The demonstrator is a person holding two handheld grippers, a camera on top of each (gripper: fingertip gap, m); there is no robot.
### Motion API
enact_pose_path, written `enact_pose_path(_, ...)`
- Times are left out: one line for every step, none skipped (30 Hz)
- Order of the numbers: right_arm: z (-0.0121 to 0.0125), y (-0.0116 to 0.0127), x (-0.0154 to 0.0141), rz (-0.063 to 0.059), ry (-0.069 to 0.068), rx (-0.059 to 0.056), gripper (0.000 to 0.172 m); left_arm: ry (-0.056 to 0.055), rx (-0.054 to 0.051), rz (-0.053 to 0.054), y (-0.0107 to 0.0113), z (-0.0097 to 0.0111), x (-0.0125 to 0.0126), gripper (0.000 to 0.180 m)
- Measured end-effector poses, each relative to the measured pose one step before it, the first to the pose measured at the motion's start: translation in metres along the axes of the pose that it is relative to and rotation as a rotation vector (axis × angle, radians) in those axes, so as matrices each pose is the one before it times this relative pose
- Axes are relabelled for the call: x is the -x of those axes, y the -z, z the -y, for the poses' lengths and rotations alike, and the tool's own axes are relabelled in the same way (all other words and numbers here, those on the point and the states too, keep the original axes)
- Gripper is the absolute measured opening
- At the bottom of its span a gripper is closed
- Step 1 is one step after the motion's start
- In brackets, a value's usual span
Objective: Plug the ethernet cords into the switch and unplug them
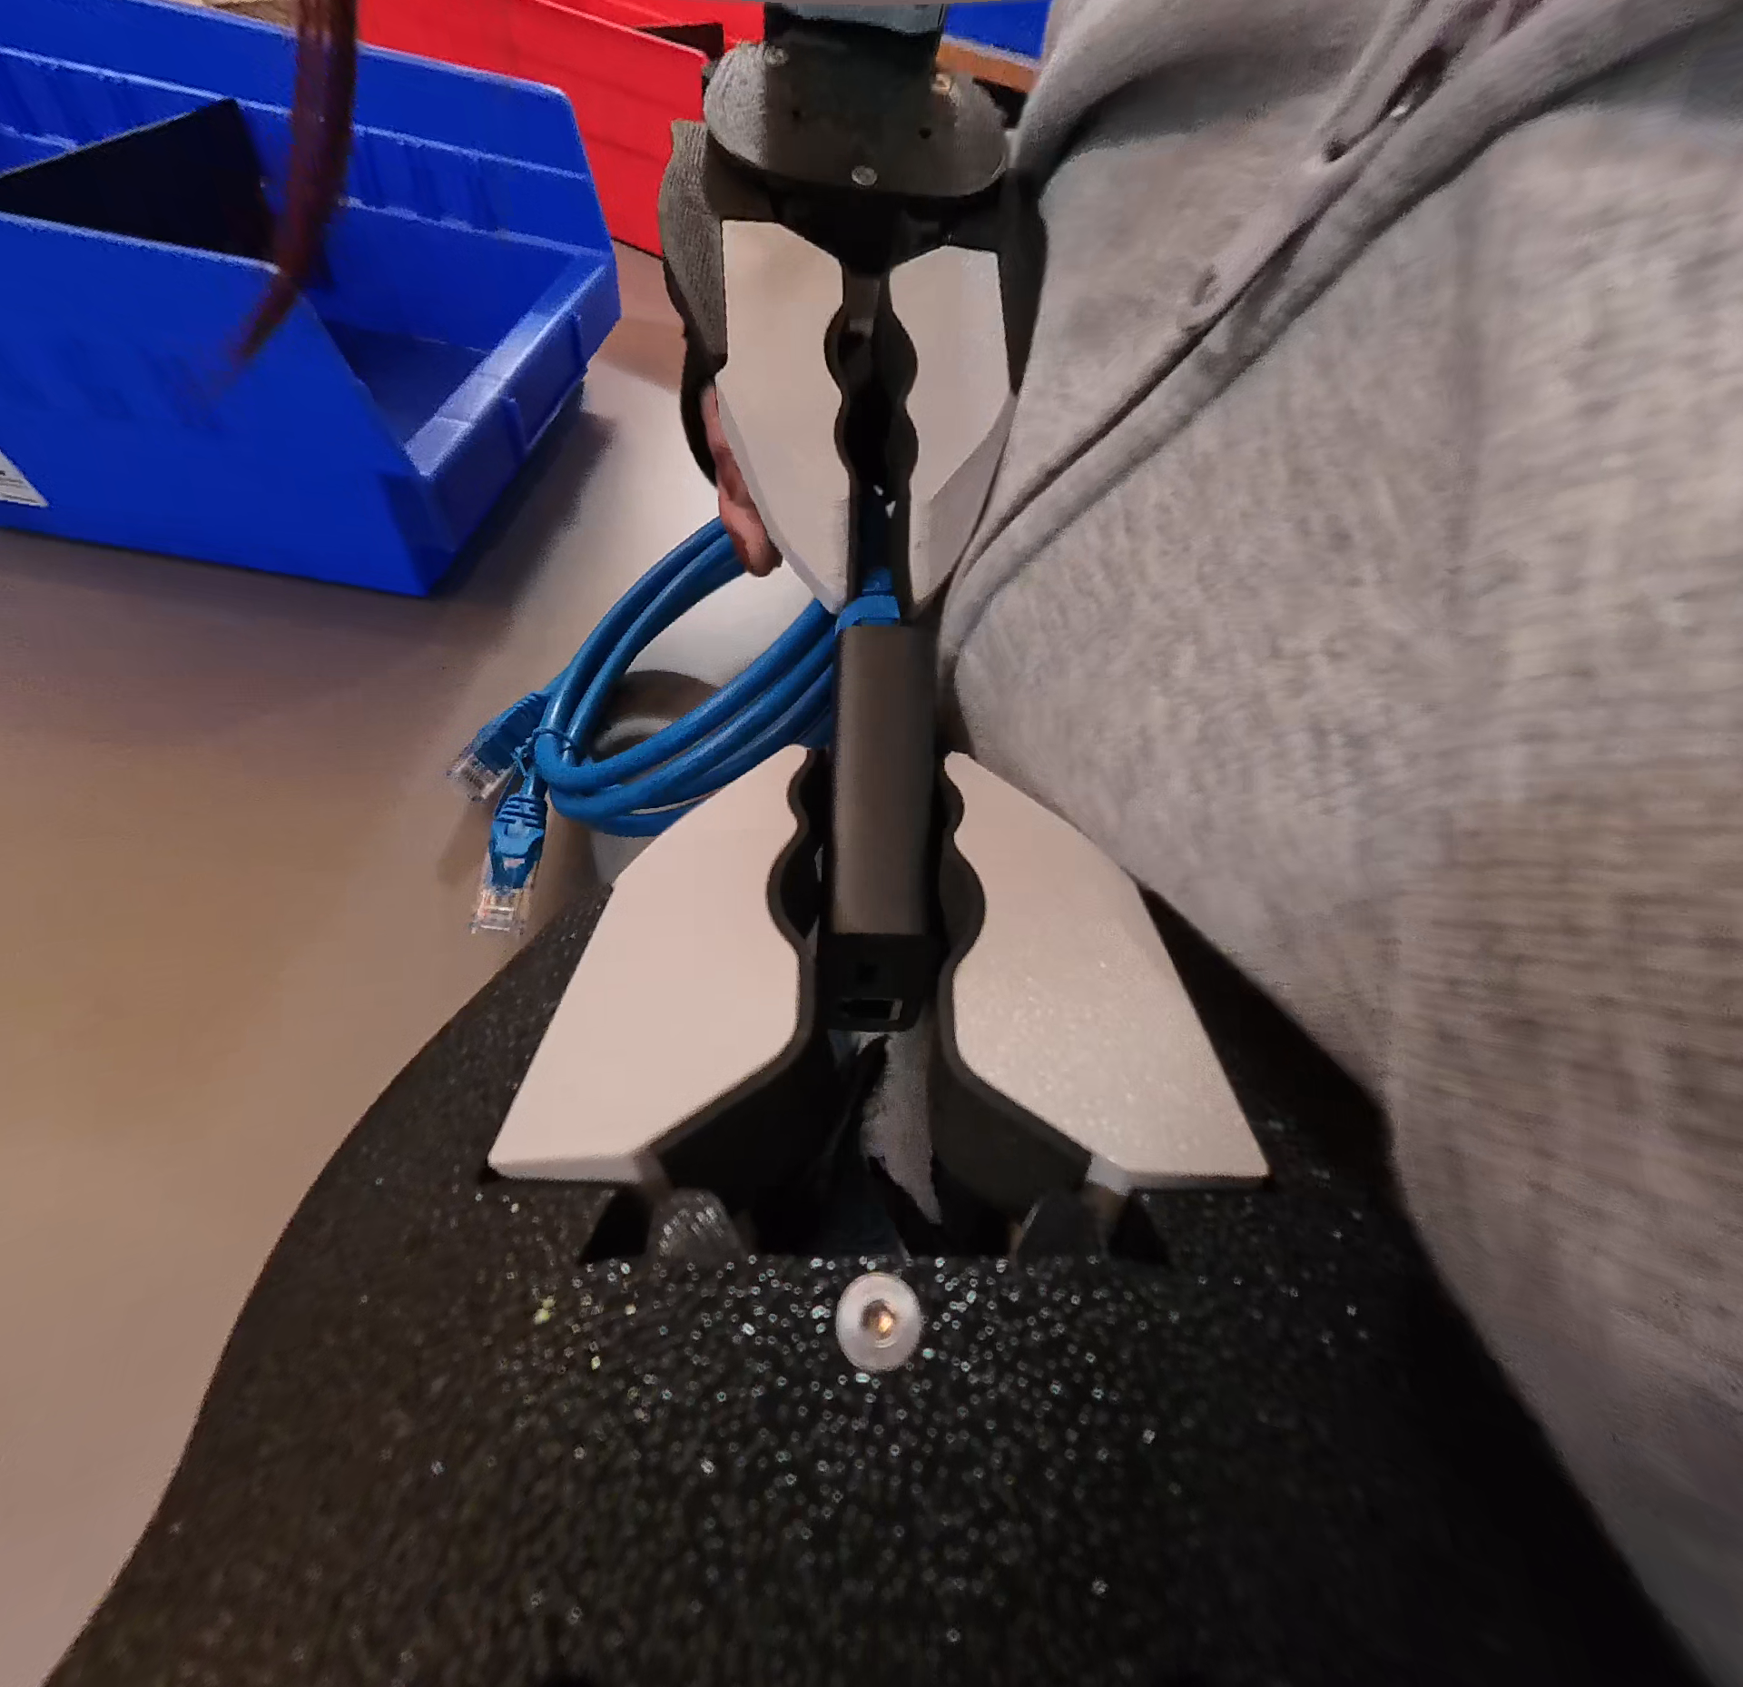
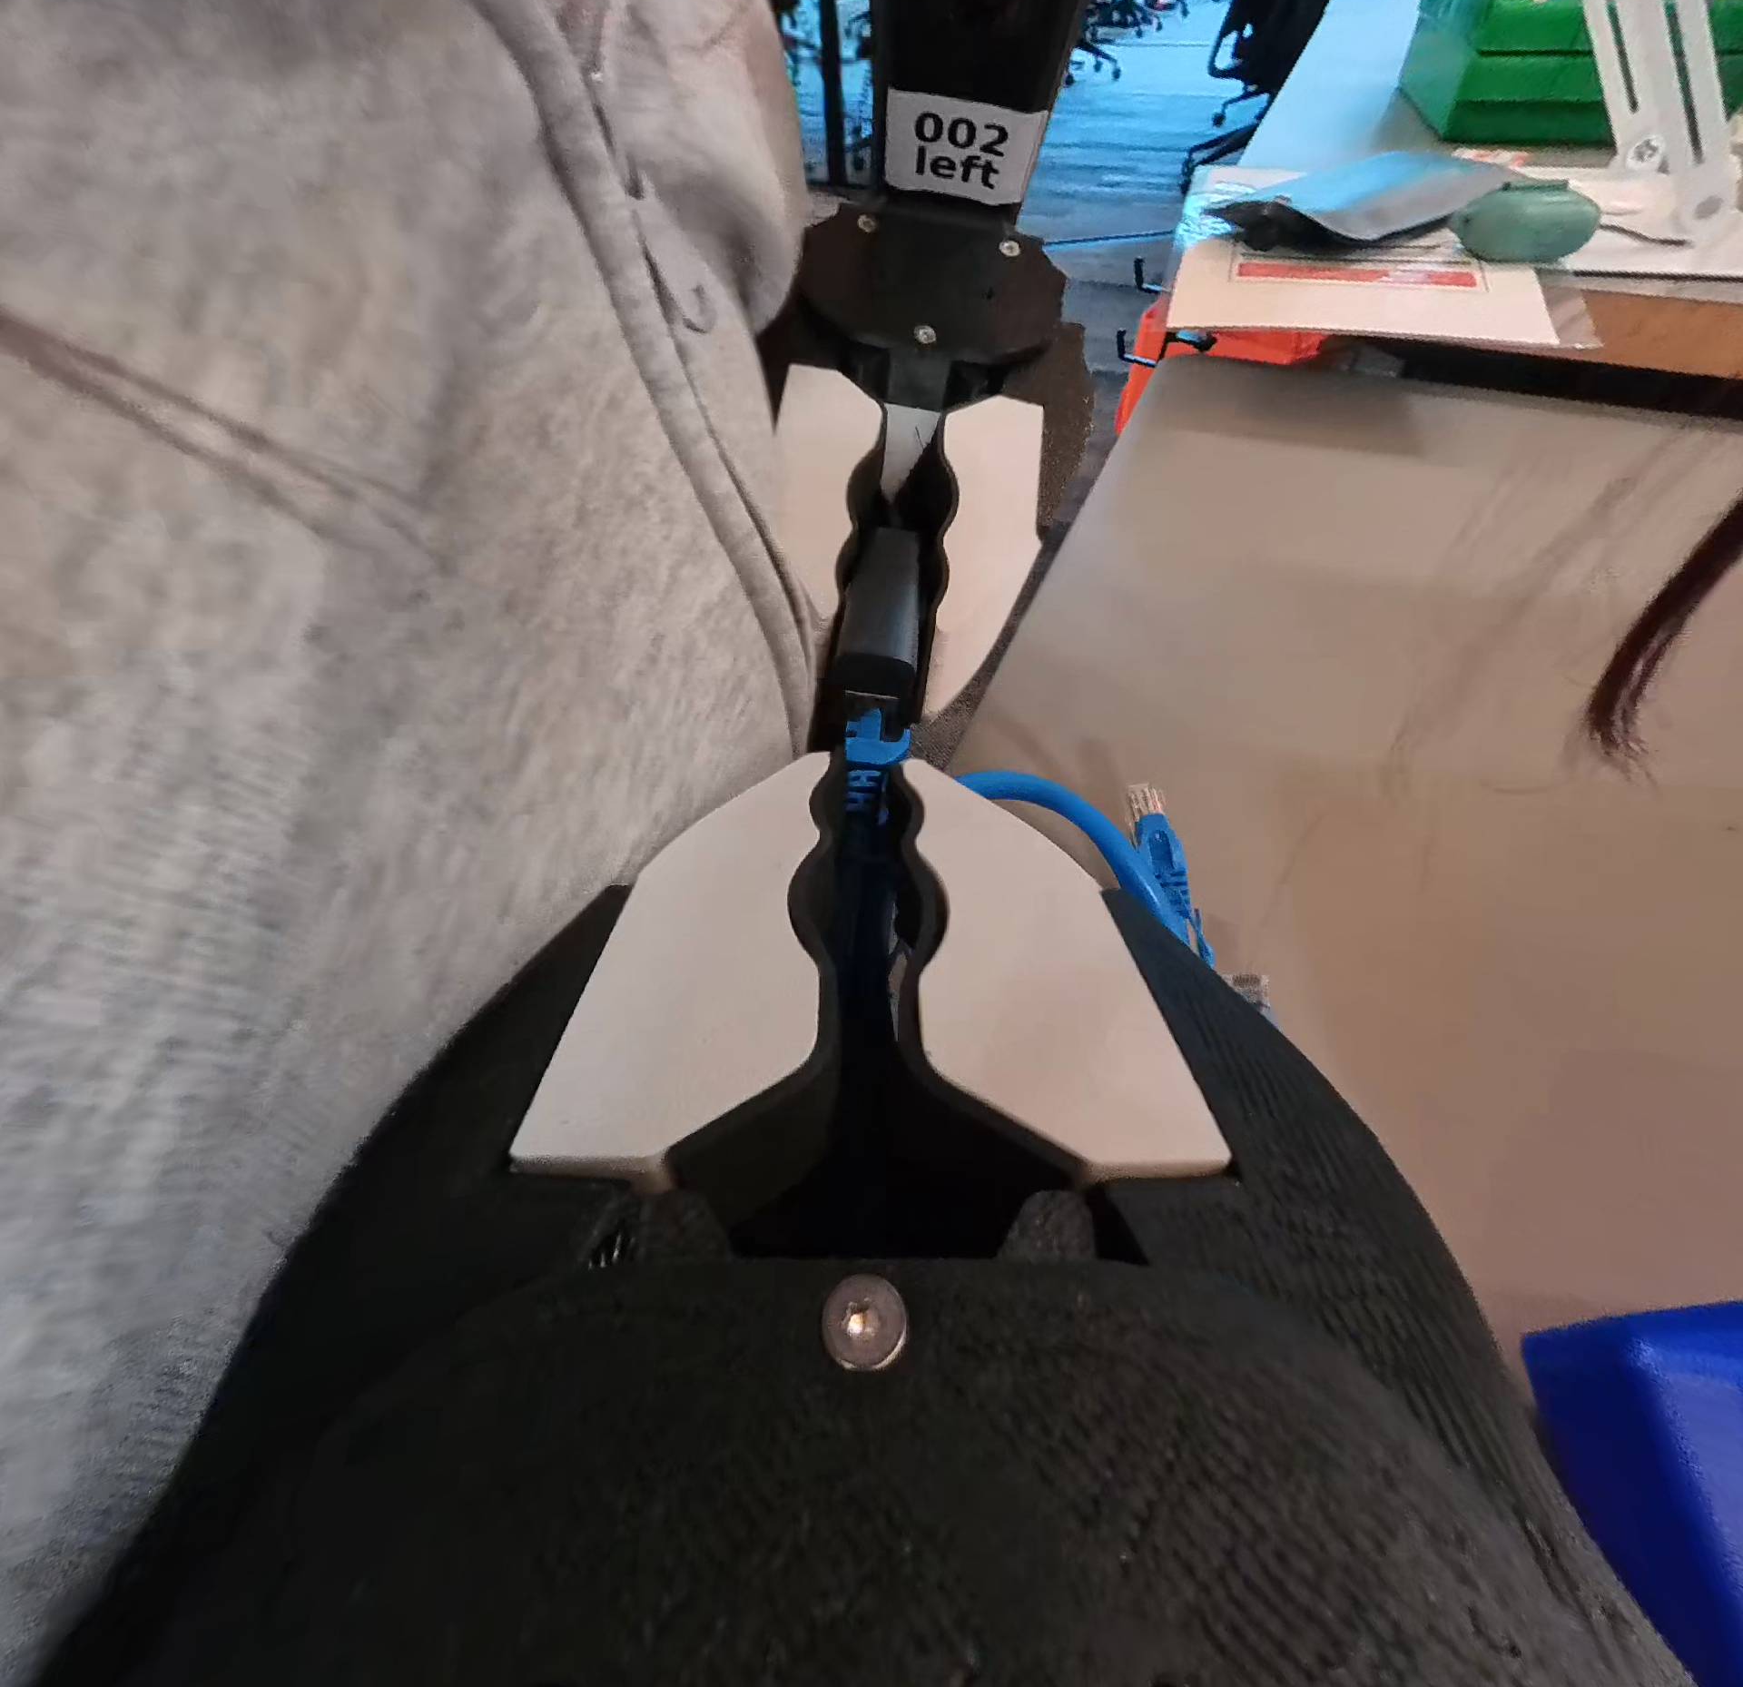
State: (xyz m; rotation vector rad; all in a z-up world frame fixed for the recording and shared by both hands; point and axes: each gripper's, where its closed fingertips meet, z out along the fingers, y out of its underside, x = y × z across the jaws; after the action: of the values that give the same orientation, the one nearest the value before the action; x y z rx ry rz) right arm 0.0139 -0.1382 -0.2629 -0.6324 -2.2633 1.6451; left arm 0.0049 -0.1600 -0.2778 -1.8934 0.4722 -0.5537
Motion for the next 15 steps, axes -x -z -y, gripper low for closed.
enact_pose_path(-0.00133,0.00016,-0.00391,-0.0139,-0.0058,0.0110,0.010,-0.0009,0.0062,0.0168,-0.00058,0.00016,0.00380,0.020)
enact_pose_path(-0.00187,-0.00006,-0.00301,-0.0062,-0.0092,0.0161,0.014,0.0011,0.0128,0.0099,-0.00074,-0.00033,0.00222,0.020)
enact_pose_path(-0.00142,-0.00070,-0.00085,0.0070,-0.0085,0.0153,0.017,-0.0019,0.0138,0.0010,-0.00138,0.00038,0.00062,0.020)
enact_pose_path(-0.00062,-0.00122,-0.00073,0.0029,-0.0008,0.0124,0.019,-0.0145,0.0102,0.0112,-0.00175,0.00170,0.00133,0.020)
enact_pose_path(-0.00099,-0.00150,-0.00079,0.0001,0.0063,0.0182,0.022,-0.0115,0.0104,0.0174,-0.00229,0.00198,0.00200,0.021)
enact_pose_path(-0.00111,-0.00130,0.00021,0.0058,0.0071,0.0245,0.025,-0.0037,0.0136,0.0076,-0.00249,0.00112,0.00098,0.021)
enact_pose_path(-0.00106,-0.00111,0.00040,0.0036,0.0076,0.0250,0.025,0.0038,0.0057,0.0107,-0.00173,0.00118,0.00095,0.020)
enact_pose_path(-0.00166,-0.00115,-0.00001,-0.0037,0.0098,0.0289,0.024,0.0072,0.0078,0.0076,-0.00167,0.00067,0.00053,0.020)
enact_pose_path(-0.00154,-0.00098,-0.00069,-0.0117,0.0123,0.0307,0.021,0.0074,0.0072,0.0009,-0.00170,0.00048,0.00004,0.020)
enact_pose_path(-0.00129,-0.00028,-0.00197,-0.0232,0.0166,0.0283,0.020,0.0120,0.0033,0.0045,-0.00090,0.00053,0.00041,0.020)
enact_pose_path(-0.00116,0.00033,-0.00207,-0.0228,0.0189,0.0287,0.019,0.0148,0.0034,0.0107,-0.00152,0.00095,0.00107,0.020)
enact_pose_path(-0.00152,0.00037,-0.00154,-0.0186,0.0126,0.0314,0.020,0.0102,0.0058,0.0150,-0.00043,0.00045,0.00126,0.020)
enact_pose_path(-0.00181,0.00039,-0.00099,-0.0128,0.0099,0.0317,0.021,0.0103,0.0088,0.0155,-0.00132,0.00066,0.00082,0.020)
enact_pose_path(-0.00213,0.00032,-0.00006,-0.0041,0.0086,0.0331,0.021,0.0011,0.0117,0.0130,-0.00109,-0.00011,-0.00007,0.020)
enact_pose_path(-0.00249,-0.00005,0.00018,-0.0001,0.0041,0.0361,0.021,-0.0043,0.0153,0.0152,-0.00201,0.00010,-0.00020,0.020)
